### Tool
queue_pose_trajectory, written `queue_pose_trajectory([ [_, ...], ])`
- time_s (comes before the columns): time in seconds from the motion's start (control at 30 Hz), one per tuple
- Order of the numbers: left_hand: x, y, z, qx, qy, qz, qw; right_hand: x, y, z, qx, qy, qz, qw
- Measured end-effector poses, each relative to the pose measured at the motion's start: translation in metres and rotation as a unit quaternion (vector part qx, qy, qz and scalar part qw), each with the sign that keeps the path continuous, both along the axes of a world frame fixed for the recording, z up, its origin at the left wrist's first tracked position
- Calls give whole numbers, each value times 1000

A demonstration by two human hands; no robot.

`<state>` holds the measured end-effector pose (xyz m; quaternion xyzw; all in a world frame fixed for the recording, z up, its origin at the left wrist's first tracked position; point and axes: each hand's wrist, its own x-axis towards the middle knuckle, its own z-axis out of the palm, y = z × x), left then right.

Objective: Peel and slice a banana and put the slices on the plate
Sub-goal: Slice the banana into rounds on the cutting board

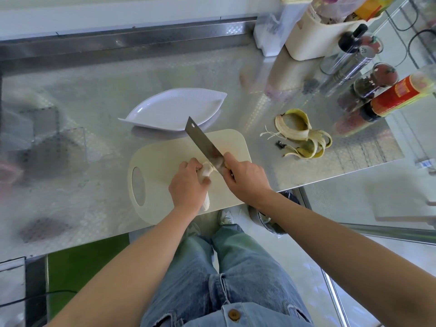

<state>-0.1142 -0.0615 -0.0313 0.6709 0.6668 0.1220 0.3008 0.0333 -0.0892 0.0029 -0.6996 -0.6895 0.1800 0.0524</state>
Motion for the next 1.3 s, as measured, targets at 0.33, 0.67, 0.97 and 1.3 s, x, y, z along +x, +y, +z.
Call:
queue_pose_trajectory([
  [0.33, 0, 0, 1, -3, -7, 5, 1000, 1, -1, 5, -22, -12, 18, 1000],
  [0.67, -1, 0, 0, -4, -10, 6, 1000, 0, -1, 1, -19, -4, 9, 1000],
  [0.97, -1, 0, 0, -1, -5, 5, 1000, -1, 0, 8, -5, -14, 26, 1000],
  [1.3, 0, 1, 0, -10, -10, 9, 1000, -3, -1, 5, -33, -34, 35, 998],
])
